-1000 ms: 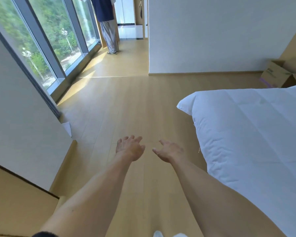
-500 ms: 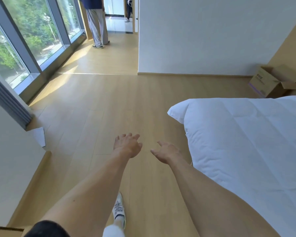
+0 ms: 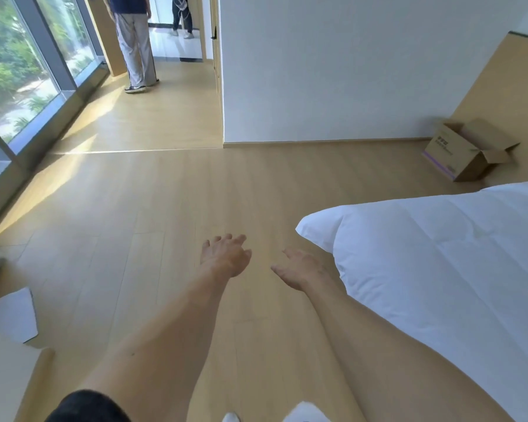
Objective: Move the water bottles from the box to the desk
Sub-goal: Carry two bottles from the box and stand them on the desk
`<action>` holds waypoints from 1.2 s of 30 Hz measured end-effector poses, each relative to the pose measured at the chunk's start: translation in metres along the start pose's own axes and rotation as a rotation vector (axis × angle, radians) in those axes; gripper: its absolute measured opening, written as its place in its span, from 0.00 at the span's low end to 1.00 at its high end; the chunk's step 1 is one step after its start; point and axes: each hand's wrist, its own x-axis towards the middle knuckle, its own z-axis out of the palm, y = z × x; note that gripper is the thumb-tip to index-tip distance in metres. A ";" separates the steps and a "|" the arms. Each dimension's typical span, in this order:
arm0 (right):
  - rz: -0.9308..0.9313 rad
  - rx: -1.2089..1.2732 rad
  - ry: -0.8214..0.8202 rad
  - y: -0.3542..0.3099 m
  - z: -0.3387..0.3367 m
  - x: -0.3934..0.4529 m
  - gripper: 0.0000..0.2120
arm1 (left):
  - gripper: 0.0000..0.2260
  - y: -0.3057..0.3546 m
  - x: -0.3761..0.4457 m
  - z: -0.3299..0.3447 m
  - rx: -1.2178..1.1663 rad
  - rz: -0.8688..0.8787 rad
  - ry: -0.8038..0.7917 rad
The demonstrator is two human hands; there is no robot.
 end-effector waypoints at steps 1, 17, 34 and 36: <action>-0.001 -0.008 0.000 -0.008 -0.005 0.011 0.31 | 0.23 -0.007 0.013 -0.006 0.002 0.001 0.000; -0.101 -0.068 -0.041 -0.115 -0.075 0.255 0.31 | 0.24 -0.078 0.242 -0.086 0.021 -0.126 0.037; -0.090 -0.043 -0.060 -0.149 -0.195 0.511 0.30 | 0.23 -0.058 0.512 -0.175 0.063 -0.122 0.019; -0.048 -0.031 -0.053 -0.141 -0.205 0.535 0.30 | 0.23 -0.048 0.547 -0.181 0.070 -0.075 0.014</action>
